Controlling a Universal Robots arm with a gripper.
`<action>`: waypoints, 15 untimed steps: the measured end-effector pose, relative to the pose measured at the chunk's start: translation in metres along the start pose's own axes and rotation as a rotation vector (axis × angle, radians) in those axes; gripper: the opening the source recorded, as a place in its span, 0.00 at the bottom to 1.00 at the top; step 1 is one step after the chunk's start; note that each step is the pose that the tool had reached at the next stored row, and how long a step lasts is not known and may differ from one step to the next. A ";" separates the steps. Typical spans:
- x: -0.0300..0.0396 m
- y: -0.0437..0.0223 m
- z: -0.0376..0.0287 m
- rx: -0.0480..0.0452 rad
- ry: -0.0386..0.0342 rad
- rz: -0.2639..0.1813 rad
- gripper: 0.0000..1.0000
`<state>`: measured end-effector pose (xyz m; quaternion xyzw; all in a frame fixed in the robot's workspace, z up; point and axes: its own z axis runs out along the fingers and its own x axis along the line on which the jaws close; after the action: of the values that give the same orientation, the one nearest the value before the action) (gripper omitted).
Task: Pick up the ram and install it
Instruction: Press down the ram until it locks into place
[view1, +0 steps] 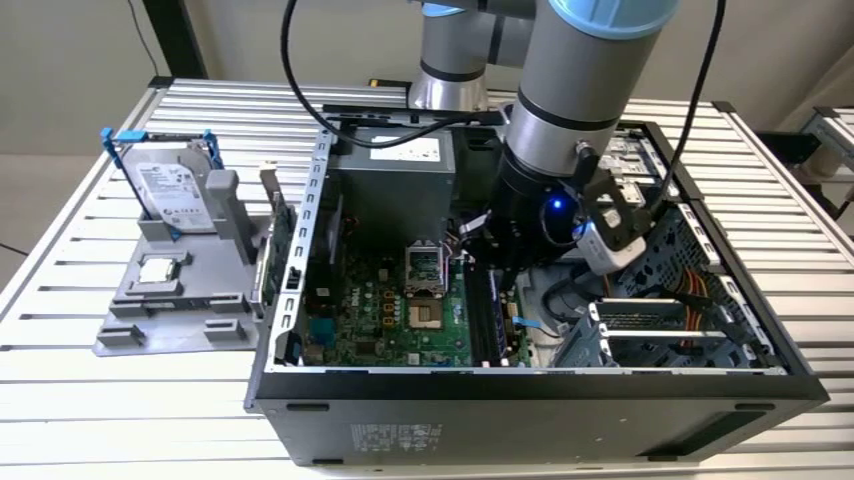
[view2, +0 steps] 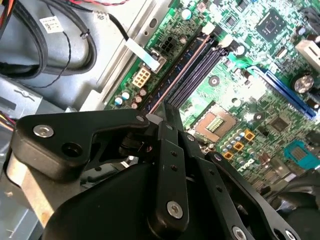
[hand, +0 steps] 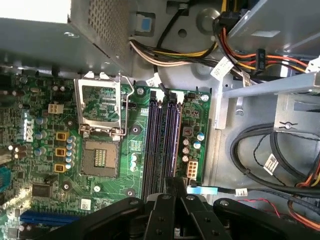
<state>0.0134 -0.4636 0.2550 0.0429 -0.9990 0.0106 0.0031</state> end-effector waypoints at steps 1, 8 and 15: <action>0.0000 0.0000 0.0000 0.0001 -0.0002 -0.009 0.00; 0.0000 0.0005 0.0000 0.0006 -0.0018 -0.087 0.00; -0.0001 0.0011 0.0001 -0.0005 0.0020 -0.119 0.00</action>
<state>0.0134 -0.4625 0.2549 0.1023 -0.9947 0.0102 0.0047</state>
